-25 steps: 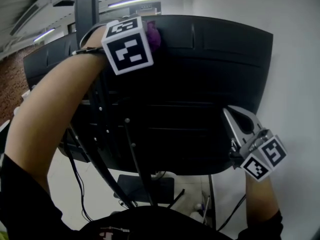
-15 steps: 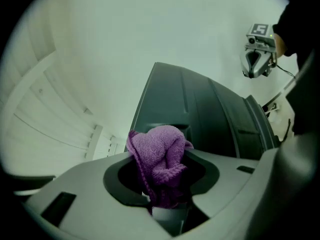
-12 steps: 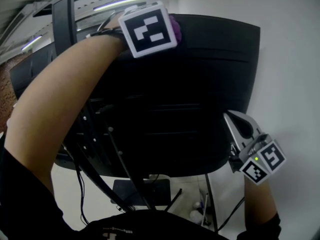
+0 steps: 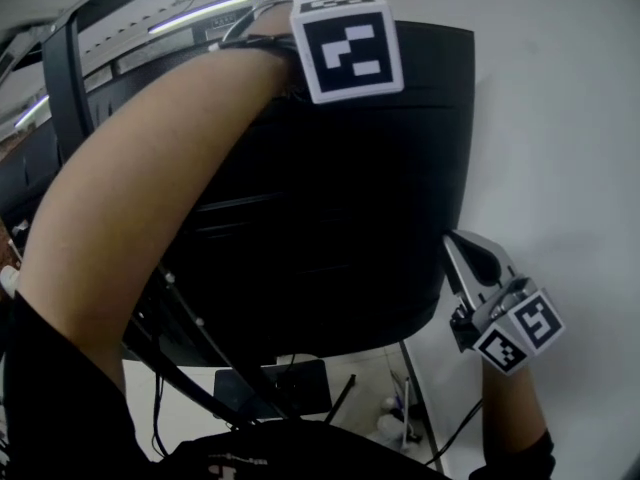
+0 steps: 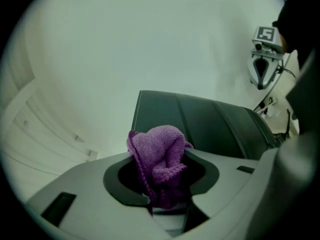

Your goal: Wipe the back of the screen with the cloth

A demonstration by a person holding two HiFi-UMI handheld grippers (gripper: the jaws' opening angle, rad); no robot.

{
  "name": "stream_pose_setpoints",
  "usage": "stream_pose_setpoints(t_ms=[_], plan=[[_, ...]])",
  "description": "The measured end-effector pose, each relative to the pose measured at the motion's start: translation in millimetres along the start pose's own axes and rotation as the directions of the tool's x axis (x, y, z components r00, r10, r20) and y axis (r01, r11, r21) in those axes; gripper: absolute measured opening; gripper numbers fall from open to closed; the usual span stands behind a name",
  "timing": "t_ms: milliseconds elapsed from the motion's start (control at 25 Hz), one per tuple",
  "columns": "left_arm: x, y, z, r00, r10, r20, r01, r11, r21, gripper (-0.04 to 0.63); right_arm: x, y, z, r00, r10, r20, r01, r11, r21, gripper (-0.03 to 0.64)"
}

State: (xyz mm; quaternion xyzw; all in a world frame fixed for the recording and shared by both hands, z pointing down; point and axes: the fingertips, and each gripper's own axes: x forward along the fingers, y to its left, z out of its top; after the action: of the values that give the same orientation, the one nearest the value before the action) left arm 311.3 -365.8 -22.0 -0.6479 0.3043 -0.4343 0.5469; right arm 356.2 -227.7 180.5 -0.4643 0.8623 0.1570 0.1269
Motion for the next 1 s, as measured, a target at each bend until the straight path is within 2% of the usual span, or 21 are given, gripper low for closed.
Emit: stream_pose_setpoints(t_ms=[120, 320, 440, 520, 640, 840, 1000], plan=[[21, 0, 36, 1.000, 0.018, 0.014, -0.018, 1.000, 0.005, 0.158, -15, -11, -9, 0.999, -0.038, -0.015, 0.038, 0.999, 0.015, 0.006], [55, 3, 93, 0.994, 0.053, 0.097, -0.058, 0.997, 0.054, 0.158, -38, -29, -19, 0.992, -0.120, -0.040, 0.121, 0.992, 0.038, 0.006], [55, 7, 109, 0.984, 0.098, 0.146, -0.104, 0.994, 0.037, 0.158, -58, -33, -25, 0.982, -0.177, -0.065, 0.180, 0.983, 0.045, 0.006], [42, 5, 109, 0.980, 0.103, 0.172, -0.108, 0.994, 0.018, 0.158, -68, -27, -26, 0.978, -0.196, -0.075, 0.200, 0.978, 0.054, 0.006], [18, -10, 79, 0.986, 0.060, 0.158, -0.065, 0.998, 0.027, 0.158, -61, -13, -29, 0.982, -0.173, -0.081, 0.179, 0.982, 0.064, 0.006], [-28, -54, 8, 0.995, -0.023, 0.095, 0.016, 0.997, 0.076, 0.158, -39, -7, -27, 0.995, -0.075, -0.061, 0.078, 0.996, 0.053, 0.006], [-75, -88, -58, 0.999, -0.001, 0.053, -0.007, 0.989, 0.148, 0.158, -22, 14, -18, 0.999, -0.008, -0.040, 0.009, 1.000, 0.023, 0.006]])
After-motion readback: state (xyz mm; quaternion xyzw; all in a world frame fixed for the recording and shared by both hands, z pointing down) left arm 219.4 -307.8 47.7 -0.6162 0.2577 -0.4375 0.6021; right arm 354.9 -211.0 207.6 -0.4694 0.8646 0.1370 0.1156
